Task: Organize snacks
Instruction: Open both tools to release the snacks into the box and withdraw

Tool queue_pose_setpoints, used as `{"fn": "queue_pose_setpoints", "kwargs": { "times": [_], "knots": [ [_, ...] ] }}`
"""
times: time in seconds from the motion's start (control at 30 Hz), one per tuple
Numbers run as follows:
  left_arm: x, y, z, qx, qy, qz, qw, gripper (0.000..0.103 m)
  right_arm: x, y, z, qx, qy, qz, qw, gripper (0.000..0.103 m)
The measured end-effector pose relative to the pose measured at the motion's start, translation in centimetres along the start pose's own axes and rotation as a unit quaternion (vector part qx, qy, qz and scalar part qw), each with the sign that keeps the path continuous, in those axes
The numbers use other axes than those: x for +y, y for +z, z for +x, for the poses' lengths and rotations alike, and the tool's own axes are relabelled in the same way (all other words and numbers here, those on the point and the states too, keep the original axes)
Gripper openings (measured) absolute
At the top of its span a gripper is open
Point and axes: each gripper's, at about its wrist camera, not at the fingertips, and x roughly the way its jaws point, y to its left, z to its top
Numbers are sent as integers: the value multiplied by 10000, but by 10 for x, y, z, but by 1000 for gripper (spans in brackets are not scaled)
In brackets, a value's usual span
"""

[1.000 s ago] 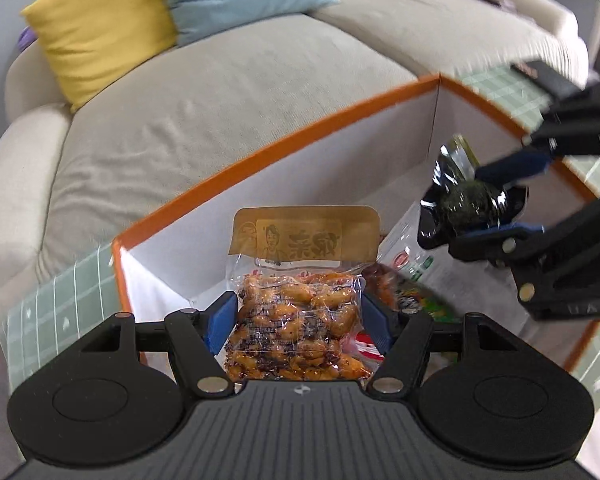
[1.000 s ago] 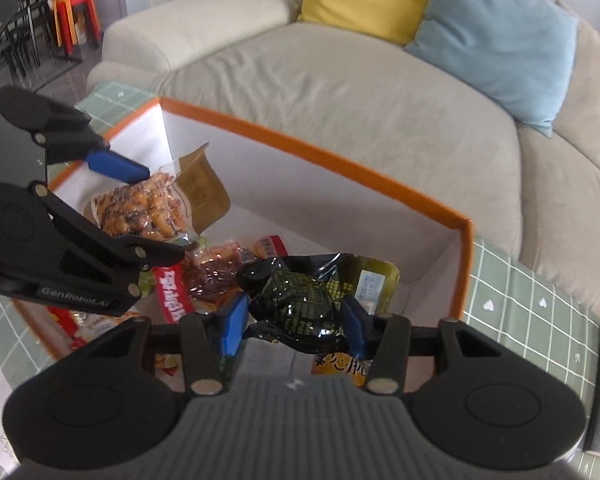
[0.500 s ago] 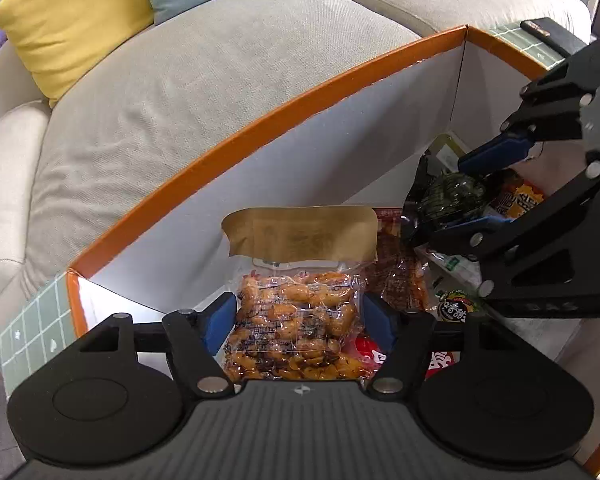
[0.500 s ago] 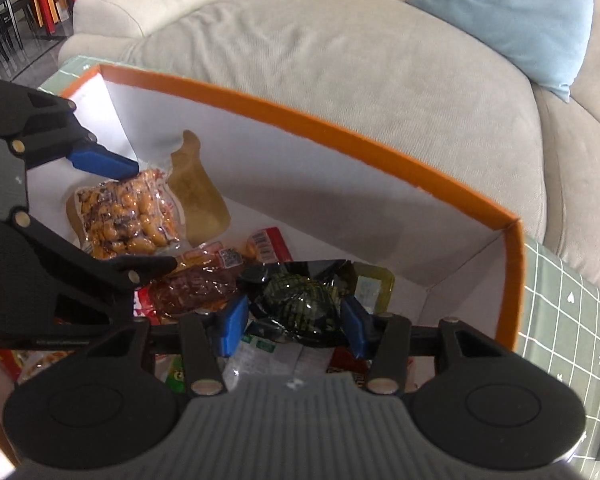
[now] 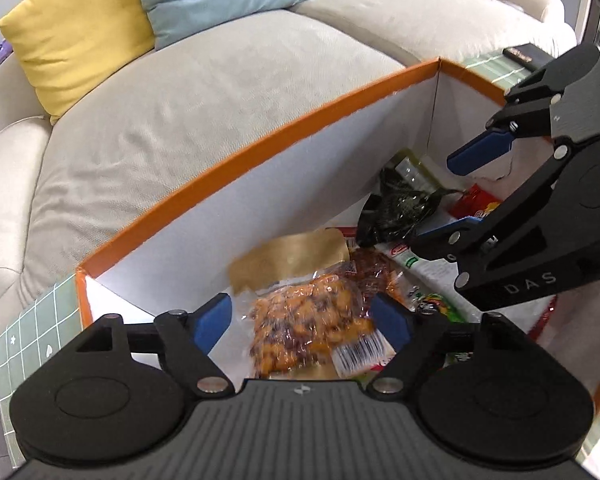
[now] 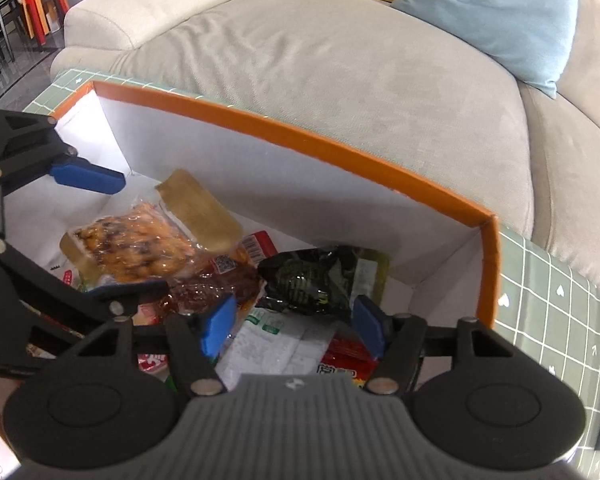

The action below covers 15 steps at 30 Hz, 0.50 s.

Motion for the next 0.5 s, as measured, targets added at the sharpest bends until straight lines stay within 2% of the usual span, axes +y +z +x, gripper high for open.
{"fn": "queue_pose_setpoints", "kwargs": {
  "times": [0.17, 0.33, 0.5],
  "knots": [
    [2, -1, -18, -85, 82, -77, 9999, 95, 1, -2, -15, -61, -87, 67, 9999, 68],
    [4, 0, -42, -230, 140, -356, 9990, 95, -2, -3, -42, -205, -21, 216, 9996, 70],
    [5, 0, -82, -603, 429, -549, 9957, 93, -1, -10, -83, -531, -29, 331, 9980, 74]
  ]
}}
